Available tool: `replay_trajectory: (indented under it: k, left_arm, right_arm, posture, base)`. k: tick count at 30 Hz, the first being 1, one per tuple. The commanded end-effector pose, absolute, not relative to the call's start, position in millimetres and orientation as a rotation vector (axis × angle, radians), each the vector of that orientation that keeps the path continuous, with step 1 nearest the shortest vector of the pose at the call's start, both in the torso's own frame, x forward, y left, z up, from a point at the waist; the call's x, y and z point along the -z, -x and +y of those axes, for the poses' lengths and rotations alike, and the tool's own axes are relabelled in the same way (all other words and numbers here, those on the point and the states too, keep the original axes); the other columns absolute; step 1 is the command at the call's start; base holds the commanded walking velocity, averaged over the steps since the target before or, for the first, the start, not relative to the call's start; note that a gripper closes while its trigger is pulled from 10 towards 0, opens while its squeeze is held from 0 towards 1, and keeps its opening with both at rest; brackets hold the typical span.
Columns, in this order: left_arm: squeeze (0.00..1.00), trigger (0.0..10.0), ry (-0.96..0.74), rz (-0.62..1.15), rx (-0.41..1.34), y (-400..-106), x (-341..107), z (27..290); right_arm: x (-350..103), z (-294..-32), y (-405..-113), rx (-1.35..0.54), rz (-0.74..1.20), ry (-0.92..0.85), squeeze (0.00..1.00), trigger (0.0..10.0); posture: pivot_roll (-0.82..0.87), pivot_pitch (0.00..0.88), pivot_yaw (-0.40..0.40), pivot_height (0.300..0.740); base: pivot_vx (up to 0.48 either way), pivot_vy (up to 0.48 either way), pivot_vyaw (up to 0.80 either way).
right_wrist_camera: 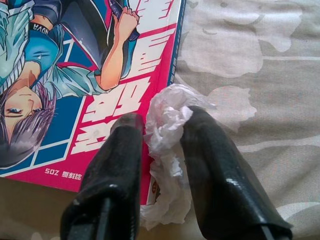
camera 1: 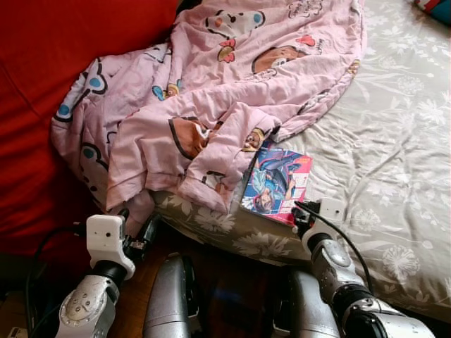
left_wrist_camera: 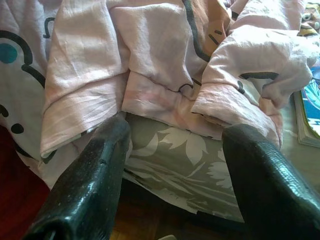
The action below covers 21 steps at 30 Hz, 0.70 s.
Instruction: Clean up the room
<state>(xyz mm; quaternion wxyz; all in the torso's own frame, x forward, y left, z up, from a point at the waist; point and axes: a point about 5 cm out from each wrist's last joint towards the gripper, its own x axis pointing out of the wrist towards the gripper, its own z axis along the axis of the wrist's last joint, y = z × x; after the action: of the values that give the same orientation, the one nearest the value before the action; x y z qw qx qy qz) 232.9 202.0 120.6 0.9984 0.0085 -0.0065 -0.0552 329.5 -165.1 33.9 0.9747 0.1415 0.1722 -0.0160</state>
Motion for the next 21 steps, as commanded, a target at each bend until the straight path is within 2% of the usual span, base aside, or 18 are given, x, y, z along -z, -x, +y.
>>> replay_trajectory:
  k: [1, 21]
  left_arm:
    - [0.0, 10.0, -0.028, 0.019, 0.109, -229.2, -116.6, 203.7]
    - [0.0, 10.0, -0.036, 0.042, 0.096, -233.1, -107.5, 208.4]
  right_arm:
    - [-23.0, -164.8, -321.4, 0.051, 0.394, -0.305, 0.0, 0.0]
    - [-19.8, -167.2, -318.5, 0.072, 0.402, -0.308, 0.0, 0.0]
  posture:
    - [0.15, 0.334, 0.0, 0.604]
    - [0.15, 0.297, -0.002, 0.604]
  base:
    - [0.0, 0.0, 0.0]
    - [0.0, 0.0, 0.0]
